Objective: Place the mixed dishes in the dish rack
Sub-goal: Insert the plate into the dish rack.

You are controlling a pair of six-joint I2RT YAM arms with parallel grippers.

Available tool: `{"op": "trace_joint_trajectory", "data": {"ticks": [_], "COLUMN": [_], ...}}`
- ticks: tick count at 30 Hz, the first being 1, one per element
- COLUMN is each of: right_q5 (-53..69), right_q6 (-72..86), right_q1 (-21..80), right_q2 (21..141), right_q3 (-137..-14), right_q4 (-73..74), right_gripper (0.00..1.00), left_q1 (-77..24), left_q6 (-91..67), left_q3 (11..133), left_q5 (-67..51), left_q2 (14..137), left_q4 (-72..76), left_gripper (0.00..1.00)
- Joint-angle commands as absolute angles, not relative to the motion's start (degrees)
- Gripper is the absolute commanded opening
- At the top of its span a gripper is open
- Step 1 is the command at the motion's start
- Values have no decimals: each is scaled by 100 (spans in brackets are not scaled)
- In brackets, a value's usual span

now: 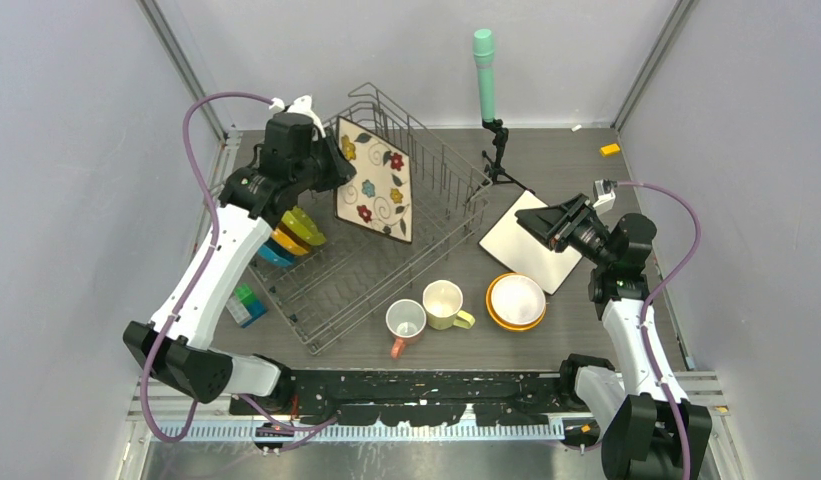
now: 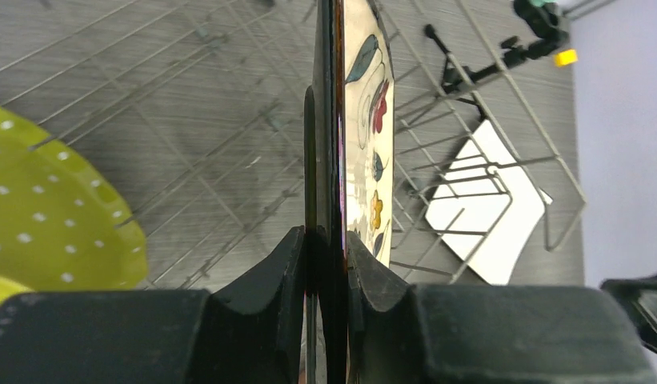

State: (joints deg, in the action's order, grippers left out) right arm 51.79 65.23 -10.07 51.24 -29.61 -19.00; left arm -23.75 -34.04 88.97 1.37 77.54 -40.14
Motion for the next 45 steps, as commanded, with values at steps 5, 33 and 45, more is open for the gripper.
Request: {"op": "trace_joint_trajectory", "data": {"ticks": [5, 33, 45], "right_q5": [5159, 5193, 5241], "right_q6": [6372, 5842, 5777], "right_q1": [-975, -976, -976], "right_q2": [5076, 5243, 5326], "right_q3": [-3146, -3100, -3163], "right_q4": [-2012, -1583, -1570], "right_gripper": [40, 40, 40], "left_q1": [-2322, -1302, -1178], "left_q6": [-3544, -3279, -3384], "left_q3": [9574, 10221, 10260], "left_q5": [1106, 2353, 3048], "left_q2": [7570, 8272, 8370], "left_q4": [-3508, -4145, -4384], "left_gripper": [0, 0, 0]}}
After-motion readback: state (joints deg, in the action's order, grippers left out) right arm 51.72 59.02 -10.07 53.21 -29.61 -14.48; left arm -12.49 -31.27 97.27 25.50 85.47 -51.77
